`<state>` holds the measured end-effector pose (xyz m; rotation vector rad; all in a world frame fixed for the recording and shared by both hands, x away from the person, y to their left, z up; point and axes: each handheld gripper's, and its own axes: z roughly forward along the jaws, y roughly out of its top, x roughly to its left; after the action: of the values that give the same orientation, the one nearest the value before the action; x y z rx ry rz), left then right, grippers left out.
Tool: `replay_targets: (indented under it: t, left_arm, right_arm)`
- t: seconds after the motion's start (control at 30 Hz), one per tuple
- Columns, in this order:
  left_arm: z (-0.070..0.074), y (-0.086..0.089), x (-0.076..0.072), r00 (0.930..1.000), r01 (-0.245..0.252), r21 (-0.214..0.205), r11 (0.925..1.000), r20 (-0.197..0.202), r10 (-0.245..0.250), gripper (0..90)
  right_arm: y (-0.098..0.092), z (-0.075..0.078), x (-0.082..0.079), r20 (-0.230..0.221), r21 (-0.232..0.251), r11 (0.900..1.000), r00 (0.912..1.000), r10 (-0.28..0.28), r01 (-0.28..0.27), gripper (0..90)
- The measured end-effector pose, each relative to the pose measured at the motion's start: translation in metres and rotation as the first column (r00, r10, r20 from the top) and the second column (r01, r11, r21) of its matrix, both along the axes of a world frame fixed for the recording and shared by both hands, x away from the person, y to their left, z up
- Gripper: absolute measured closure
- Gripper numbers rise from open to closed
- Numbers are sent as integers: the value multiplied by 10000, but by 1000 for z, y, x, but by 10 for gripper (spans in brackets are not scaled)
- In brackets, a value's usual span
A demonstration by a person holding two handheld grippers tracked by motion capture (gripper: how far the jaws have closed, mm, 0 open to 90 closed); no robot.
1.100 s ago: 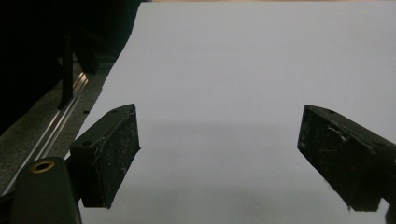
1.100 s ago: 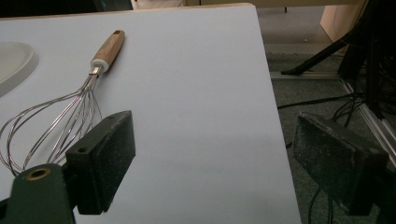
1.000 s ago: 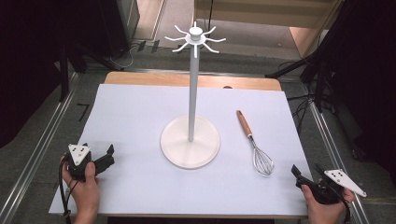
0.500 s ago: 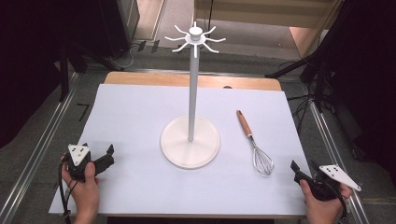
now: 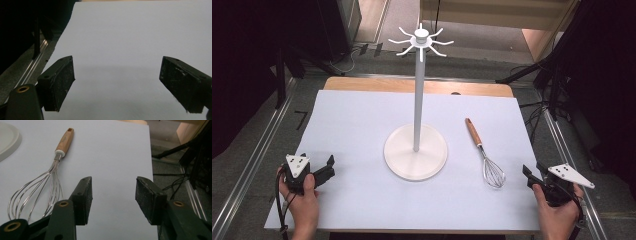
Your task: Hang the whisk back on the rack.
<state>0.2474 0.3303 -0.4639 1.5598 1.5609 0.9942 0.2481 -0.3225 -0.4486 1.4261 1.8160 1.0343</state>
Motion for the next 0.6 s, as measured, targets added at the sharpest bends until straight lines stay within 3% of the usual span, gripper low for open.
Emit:
replay_targets:
  t: [0.13,0.33,0.4,0.47,0.6]
  left_arm:
    - [0,-1,1,10000,-3,104,9999,-73,4,136]
    - [0,-1,1,10000,-16,113,9999,-72,17,136]
    - [0,-1,1,10000,-26,99,9999,-49,26,136]
    - [0,-1,0,10000,-18,98,9999,-48,18,136]
    - [0,0,0,10000,-11,82,10000,-38,11,137]
  right_arm:
    - [5,13,11,-964,-88,9995,9949,308,-318,456]
    - [13,22,23,-1828,-586,9945,9803,746,-866,448]
    - [15,23,30,-2241,-608,9920,9700,944,-1106,445]
    - [17,24,38,-2853,-633,9904,9532,997,-1226,443]
    - [24,25,52,-3643,-866,9875,9268,914,-1314,433]
